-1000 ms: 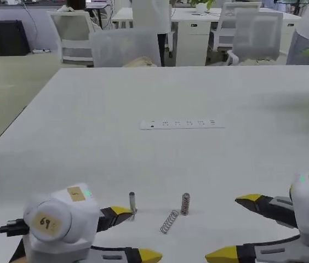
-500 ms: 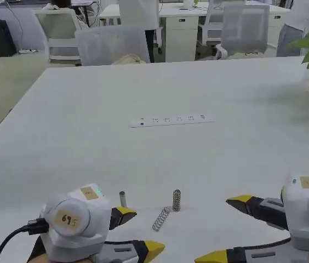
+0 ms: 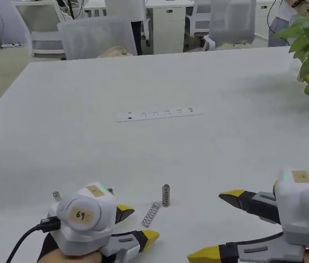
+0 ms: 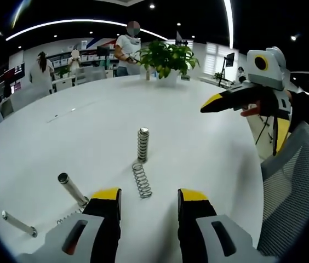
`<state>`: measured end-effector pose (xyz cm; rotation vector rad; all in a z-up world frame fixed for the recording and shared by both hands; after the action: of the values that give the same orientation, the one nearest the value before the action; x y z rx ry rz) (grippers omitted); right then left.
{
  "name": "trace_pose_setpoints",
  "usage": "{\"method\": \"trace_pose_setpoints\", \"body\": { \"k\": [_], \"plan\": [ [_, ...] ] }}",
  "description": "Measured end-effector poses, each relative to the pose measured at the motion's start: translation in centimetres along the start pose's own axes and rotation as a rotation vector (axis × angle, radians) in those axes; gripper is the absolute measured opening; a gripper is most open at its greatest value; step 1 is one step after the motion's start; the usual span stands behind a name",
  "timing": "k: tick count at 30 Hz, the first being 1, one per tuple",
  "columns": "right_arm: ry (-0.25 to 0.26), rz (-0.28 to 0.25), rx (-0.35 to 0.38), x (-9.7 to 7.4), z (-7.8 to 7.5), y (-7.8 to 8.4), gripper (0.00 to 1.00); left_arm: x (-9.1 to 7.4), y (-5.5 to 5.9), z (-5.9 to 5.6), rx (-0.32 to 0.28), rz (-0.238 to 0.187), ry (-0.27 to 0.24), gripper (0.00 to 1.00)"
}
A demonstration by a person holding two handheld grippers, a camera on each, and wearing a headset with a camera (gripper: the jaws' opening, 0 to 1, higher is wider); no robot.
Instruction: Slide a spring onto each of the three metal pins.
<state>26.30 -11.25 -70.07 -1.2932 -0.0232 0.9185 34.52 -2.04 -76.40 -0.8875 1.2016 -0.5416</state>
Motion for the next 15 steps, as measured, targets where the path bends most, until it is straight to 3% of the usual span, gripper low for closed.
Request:
{"method": "trace_pose_setpoints", "body": {
  "k": [15],
  "plan": [
    [0.002,0.016,0.015,0.1,-0.2,0.7,0.83,1.3,0.5,0.5,-0.005,0.013,-0.027,0.24]
  ]
}}
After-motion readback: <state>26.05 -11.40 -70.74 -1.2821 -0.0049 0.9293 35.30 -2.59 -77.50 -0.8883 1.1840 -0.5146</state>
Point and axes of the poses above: the centre of the closed fingertips' face, and the gripper's own axes: x roughly forward along the fingers, z roughly to its left, y roughly out of its underside, the point moved 2 cm from there along -x, roughly backward along the fingers, and after that the axes turned 11 degrees about x, right-handed, at the moved point
